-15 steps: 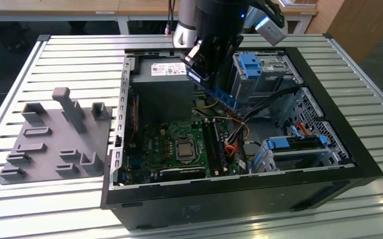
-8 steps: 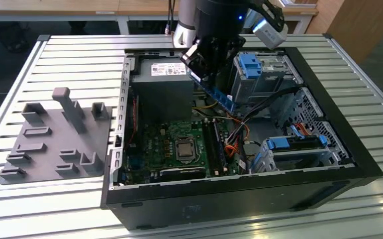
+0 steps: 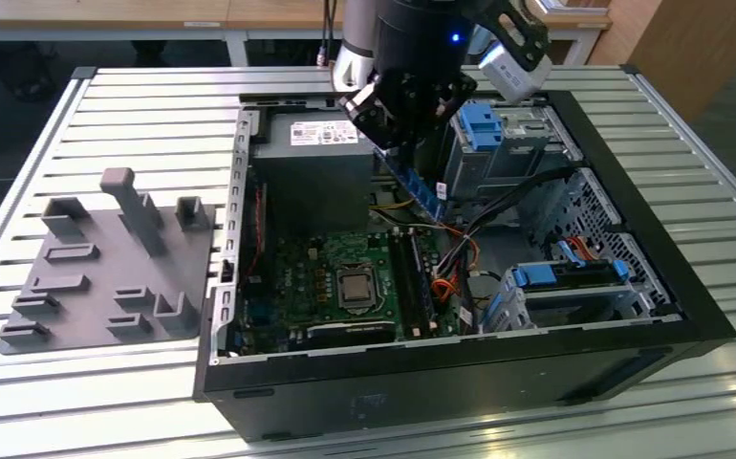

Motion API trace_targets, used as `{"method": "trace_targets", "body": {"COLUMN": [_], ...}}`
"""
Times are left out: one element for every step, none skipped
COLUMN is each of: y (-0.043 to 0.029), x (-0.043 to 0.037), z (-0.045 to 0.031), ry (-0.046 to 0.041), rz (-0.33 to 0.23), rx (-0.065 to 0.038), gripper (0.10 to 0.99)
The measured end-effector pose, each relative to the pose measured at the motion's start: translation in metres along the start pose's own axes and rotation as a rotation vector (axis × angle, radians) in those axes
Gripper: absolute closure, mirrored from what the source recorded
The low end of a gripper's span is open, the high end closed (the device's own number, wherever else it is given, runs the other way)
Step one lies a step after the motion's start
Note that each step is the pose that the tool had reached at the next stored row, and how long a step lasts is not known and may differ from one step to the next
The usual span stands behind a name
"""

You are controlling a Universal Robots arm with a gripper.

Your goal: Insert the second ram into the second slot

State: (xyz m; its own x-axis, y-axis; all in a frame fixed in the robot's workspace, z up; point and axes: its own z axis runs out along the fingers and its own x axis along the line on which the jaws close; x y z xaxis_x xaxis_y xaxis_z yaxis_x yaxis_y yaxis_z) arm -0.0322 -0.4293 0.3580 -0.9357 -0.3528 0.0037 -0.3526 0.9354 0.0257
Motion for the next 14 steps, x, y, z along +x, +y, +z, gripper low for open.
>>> {"method": "trace_targets", "body": {"y": [0.0, 0.0, 0.0, 0.0, 0.0, 0.0, -0.0001, -0.0001, -0.0001, -0.0001, -0.0001, -0.0002, -0.0002, -0.0002], "x": [0.0, 0.0, 0.0, 0.0, 0.0, 0.0, 0.0, 0.0, 0.0, 0.0, 0.0, 0.0, 0.0, 0.0], "z": [0.0002, 0.0004, 0.0007, 0.001, 0.0013, 0.0017, 0.0021, 0.0027, 0.0032, 0.0039, 0.0048, 0.0059, 0.0069, 0.0078], "ry": [-0.0004, -0.0008, -0.0014, -0.0018, -0.0023, -0.0028, -0.0032, -0.0037, -0.0042, -0.0046, -0.0051, -0.0055, -0.006, -0.0064], "rz": [0.018, 0.036, 0.054, 0.072, 0.091, 0.109, 0.127, 0.145, 0.163, 0.181, 0.199, 0.218, 0.236, 0.254], "rx": [0.0, 0.0, 0.0, 0.0, 0.0, 0.0, 0.0, 0.0, -0.001, -0.001, -0.001, -0.001, -0.001, -0.001], "gripper": [0.949, 0.949, 0.949, 0.949, 0.949, 0.949, 0.949, 0.949, 0.949, 0.949, 0.949, 0.949, 0.949, 0.949]}}
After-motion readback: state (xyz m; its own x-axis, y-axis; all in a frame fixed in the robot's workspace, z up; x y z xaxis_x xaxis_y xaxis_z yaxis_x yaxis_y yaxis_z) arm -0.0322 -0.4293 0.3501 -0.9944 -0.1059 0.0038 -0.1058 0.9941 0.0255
